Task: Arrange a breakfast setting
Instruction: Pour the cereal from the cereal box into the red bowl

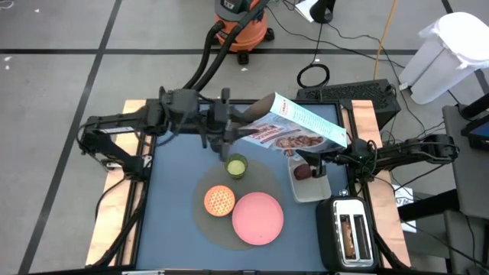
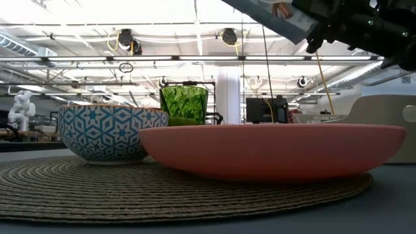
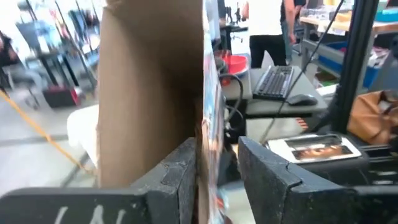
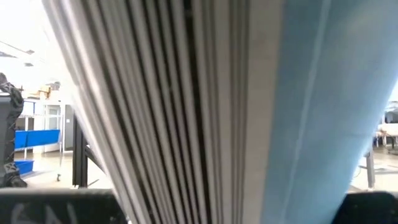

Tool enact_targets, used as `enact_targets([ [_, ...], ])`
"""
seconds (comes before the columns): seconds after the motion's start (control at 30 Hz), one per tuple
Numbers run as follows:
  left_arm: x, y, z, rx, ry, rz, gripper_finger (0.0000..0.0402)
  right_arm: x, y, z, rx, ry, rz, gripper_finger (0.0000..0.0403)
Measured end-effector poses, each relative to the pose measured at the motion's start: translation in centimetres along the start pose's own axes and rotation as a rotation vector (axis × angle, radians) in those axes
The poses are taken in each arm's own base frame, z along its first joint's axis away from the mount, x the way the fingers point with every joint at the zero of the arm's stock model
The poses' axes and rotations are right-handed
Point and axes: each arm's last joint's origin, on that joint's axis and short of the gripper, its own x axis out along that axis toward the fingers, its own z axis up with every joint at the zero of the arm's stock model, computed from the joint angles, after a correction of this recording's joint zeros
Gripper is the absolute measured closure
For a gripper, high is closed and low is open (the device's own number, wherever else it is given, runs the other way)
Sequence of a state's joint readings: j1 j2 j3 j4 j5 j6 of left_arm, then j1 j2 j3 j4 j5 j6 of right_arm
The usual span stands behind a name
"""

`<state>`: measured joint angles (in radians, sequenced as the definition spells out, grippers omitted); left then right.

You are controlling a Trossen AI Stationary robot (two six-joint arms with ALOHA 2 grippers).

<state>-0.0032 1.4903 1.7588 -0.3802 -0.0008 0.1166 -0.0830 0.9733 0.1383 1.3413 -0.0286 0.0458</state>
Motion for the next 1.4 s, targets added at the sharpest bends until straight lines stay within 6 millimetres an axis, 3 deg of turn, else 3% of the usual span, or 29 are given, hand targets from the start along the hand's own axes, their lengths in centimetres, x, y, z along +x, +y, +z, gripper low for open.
enact_targets([
  [0.1, -1.9, 0.0, -0.1, -0.072, 0.078, -0.006, 0.0277, 0.0, 0.0, -0.3, 0.022, 0.032, 0.001, 0.0242],
  [0.3, -7.9, -0.3, -0.6, -0.187, 0.287, -0.015, 0.0277, 0.0, 0.1, -0.7, 0.025, 0.077, 0.031, 0.0242],
  [0.5, -11.5, -1.9, -1.7, -0.153, 0.287, -0.023, 0.0277, -0.1, 0.4, -0.8, 0.044, 0.096, 0.129, 0.0243],
  [0.6, -12.6, -2.5, -3.9, -0.151, 0.253, 0.016, 0.0277, -0.1, 0.4, -0.9, 0.080, 0.111, 0.153, 0.0243],
  [0.73, -13.3, -3.1, -8.2, -0.197, 0.221, 0.030, 0.0277, -0.2, 0.7, -0.9, 0.138, 0.130, 0.242, 0.0243],
  [1.0, -14.8, -3.5, -16.2, -0.415, 0.254, 0.116, 0.0277, -0.4, 0.7, -0.8, 0.180, 0.160, 0.251, 0.0243],
  [1.4, -14.4, -4.1, -23.4, -0.559, 0.337, 0.210, 0.0277, -1.1, 0.9, -0.5, 0.258, 0.227, 0.267, 0.0243],
])
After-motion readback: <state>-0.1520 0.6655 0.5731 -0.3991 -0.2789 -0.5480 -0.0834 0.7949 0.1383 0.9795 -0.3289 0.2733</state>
